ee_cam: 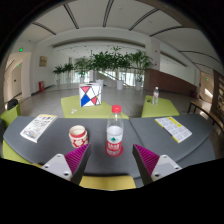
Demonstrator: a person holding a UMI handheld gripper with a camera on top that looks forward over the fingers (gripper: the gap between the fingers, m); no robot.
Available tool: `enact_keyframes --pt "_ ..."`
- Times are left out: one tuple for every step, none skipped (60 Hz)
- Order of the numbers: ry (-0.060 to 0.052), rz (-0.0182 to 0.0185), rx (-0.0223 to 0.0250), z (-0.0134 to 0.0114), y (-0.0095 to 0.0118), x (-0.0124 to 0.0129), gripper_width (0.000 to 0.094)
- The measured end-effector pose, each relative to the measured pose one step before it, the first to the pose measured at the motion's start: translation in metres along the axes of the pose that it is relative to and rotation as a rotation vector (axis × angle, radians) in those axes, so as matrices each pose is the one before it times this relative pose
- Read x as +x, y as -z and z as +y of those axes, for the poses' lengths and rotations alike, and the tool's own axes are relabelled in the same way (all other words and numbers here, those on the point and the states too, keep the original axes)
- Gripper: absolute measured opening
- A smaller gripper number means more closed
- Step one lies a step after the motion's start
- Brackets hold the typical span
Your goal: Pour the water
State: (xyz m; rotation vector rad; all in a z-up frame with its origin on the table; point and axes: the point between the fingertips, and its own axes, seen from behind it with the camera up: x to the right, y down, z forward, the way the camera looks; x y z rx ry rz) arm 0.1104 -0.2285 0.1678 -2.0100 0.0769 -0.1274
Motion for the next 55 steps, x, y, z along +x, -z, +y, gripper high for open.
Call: enact_keyframes --pt "-0.0031 0.00294 -0.00223 0.00078 0.01157 -0.00066 0.0857" --pt "-0.0019 0.00237 -0.00321 0.00099 0.01184 -0.00076 0.0854" --pt "0.0 0.00051 -0.0048 0.00134 0.01178 -0.0012 0.0855" --pt "0.0022 -0.00176 -0.00509 0.00145 0.01193 -0.00142 0.0855" --pt "0.0023 -0.00215 -0.00251 0.00088 0.012 -0.00131 0.0855" --pt "-0.0003 -0.00217 0.00118 0.00152 0.00984 -0.00065 0.0857" --pt "-0.0019 -0.00069 0.00222 0.00004 0.01156 -0.00128 0.0856" --pt "-0.0021 -0.0001 0.00136 0.00042 0.01155 -0.00098 0.0857" --pt "-0.001 -0.00045 0.00085 0.0008 0.01162 -0.00114 0.0857" --pt "0.0004 -0.00011 0.0006 0.00067 0.01137 -0.00113 0.0856" --pt "0.0009 0.00027 0.00024 0.00147 0.01096 -0.0011 0.0858" --pt "0.0003 -0.00035 -0.00039 0.0016 0.01099 -0.00101 0.0856" --pt "0.0002 -0.00129 -0.00139 0.00173 0.01093 -0.00086 0.0857" --pt "0.0003 0.0005 0.0002 0.00358 0.01389 -0.00163 0.0859" --pt "0.0004 0.00232 0.00201 0.00124 0.01036 -0.00028 0.0859" --pt "0.0005 0.00469 0.00338 0.00094 0.00985 0.00033 0.0857" --pt "0.0016 0.00387 0.00284 0.00134 0.00938 0.00001 0.0857" --pt "0.0037 0.00133 0.00175 0.00153 0.00927 -0.00039 0.0857" --pt "0.0048 0.00005 0.00191 0.0016 0.00892 -0.00054 0.0857" --pt "0.0041 0.00151 0.00432 0.00078 0.00861 -0.00011 0.0857" --pt "0.0025 0.00238 0.00566 0.00047 0.00808 -0.00008 0.0856" --pt "0.0026 0.00168 0.00503 0.00106 0.00726 0.00003 0.0859" --pt "0.0033 -0.00174 0.00121 0.00016 0.00599 -0.00041 0.0853" --pt "0.0039 -0.00412 -0.00132 0.00125 0.00636 -0.00121 0.0852" --pt "0.0025 -0.0044 -0.00245 0.00156 0.00615 -0.00137 0.0853" --pt "0.0008 -0.00332 -0.00223 0.00163 0.00579 -0.00102 0.0852" --pt "-0.0005 -0.00295 -0.00176 0.0019 0.0054 -0.00073 0.0853" --pt "-0.0009 -0.00254 -0.00032 0.00399 0.00718 -0.00251 0.0856" --pt "-0.0004 -0.00388 -0.00039 0.00058 0.00464 -0.00068 0.0855" --pt "-0.0003 -0.00298 0.00062 0.00078 0.00444 -0.00071 0.0857" --pt "-0.0008 -0.00099 0.00122 0.001 0.00338 -0.0001 0.0856" --pt "-0.0006 0.00145 0.00182 0.00012 0.00417 0.00034 0.0858" --pt "-0.0003 0.00119 0.00172 0.0005 0.0036 0.00023 0.0858" --pt "0.0014 0.00001 0.00168 0.00053 0.00351 0.00035 0.0856" --pt "0.0028 -0.00103 0.0015 0.00054 0.00369 0.00004 0.0854" --pt "0.0038 -0.00062 0.00192 0.00045 0.00318 -0.00024 0.0856" --pt "0.0033 0.00072 0.00277 0.00069 0.00193 -0.00016 0.0856" --pt "0.0015 0.00095 0.00209 0.00074 0.00248 0.00008 0.0855" --pt "0.0008 0.00032 0.00118 0.00071 0.00229 -0.00033 0.0854" --pt "0.0007 -0.00012 0.00041 0.00082 0.0022 -0.00044 0.0857" --pt "0.0003 -0.00034 -0.00233 0.0014 0.00238 -0.00009 0.0855" --pt "-0.0025 -0.001 -0.00292 0.00125 0.00182 -0.00001 0.0855" --pt "-0.004 -0.00164 -0.00465 0.00221 0.00179 0.00021 0.0854" --pt "-0.0027 -0.00196 -0.00469 0.00191 0.00158 -0.00018 0.0856" --pt "-0.0001 -0.00122 -0.00264 0.00165 0.00195 -0.00011 0.0853" --pt "0.0012 0.00024 -0.00125 0.00142 0.00211 0.00015 0.0857" --pt "0.0007 0.00099 -0.00126 0.00119 0.00212 0.00022 0.0857" --pt "-0.0006 -0.00011 -0.00188 0.00145 0.00188 0.00023 0.0856" --pt "-0.0024 -0.00256 -0.00222 0.00122 0.00125 -0.00001 0.0853" --pt "-0.0035 -0.00395 -0.00196 0.00154 0.00095 -0.00007 0.0854" --pt "-0.0055 -0.00381 -0.00101 0.001 0.00113 -0.00082 0.0852" --pt "-0.0061 -0.00178 0.00068 0.0006 0.00073 -0.00052 0.0855" --pt "-0.0053 -0.00015 0.00152 0.00002 0.00066 -0.00038 0.0854" --pt "-0.0036 -0.00013 0.00105 -0.00036 0.00077 -0.00005 0.0855" --pt "-0.0022 -0.0008 0.00021 -0.00032 0.00093 -0.00041 0.0852"
